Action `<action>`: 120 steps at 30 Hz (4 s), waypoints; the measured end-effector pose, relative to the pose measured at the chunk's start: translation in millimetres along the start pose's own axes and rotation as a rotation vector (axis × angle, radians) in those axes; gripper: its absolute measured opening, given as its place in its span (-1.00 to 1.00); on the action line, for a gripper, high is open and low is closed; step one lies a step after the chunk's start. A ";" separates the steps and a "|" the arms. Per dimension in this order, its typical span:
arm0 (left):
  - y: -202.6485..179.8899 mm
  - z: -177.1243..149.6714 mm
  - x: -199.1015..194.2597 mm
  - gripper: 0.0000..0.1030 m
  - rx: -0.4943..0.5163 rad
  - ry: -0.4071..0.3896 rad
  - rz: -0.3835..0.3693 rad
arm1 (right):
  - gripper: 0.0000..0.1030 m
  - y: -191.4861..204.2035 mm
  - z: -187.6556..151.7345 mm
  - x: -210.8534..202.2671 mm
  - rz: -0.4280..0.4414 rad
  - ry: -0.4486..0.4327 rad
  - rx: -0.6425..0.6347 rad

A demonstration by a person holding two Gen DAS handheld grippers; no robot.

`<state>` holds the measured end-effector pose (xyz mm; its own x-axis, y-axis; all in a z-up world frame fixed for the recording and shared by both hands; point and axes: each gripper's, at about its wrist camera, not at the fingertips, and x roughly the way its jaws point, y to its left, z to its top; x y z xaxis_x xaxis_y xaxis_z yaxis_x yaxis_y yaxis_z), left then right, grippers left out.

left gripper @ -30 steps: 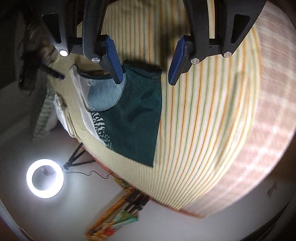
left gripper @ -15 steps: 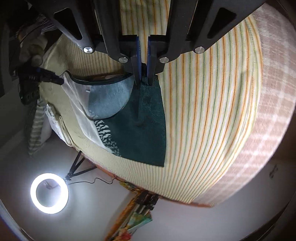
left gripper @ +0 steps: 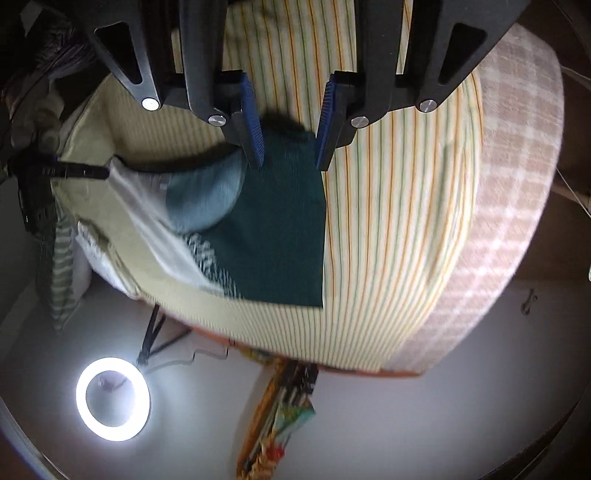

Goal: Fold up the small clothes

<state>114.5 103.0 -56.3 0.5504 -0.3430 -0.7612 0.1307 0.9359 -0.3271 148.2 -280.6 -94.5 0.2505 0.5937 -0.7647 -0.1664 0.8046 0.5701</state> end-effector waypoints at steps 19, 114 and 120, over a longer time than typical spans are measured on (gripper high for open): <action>-73.6 61.9 62.3 -0.45 0.084 -0.022 -0.012 | -0.64 122.2 82.1 34.7 0.002 -0.204 -0.318; -4.0 26.0 87.4 -0.79 -0.450 0.085 -0.168 | -0.77 12.9 128.5 82.3 0.153 -0.087 0.084; -8.9 30.6 72.0 -0.88 -0.407 0.034 -0.180 | -0.85 29.2 130.2 67.0 0.116 -0.116 0.039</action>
<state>178.2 72.4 -91.1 0.5206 -0.5062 -0.6875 -0.1173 0.7552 -0.6449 284.3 -219.3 -90.0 0.3404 0.6749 -0.6548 -0.1639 0.7283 0.6654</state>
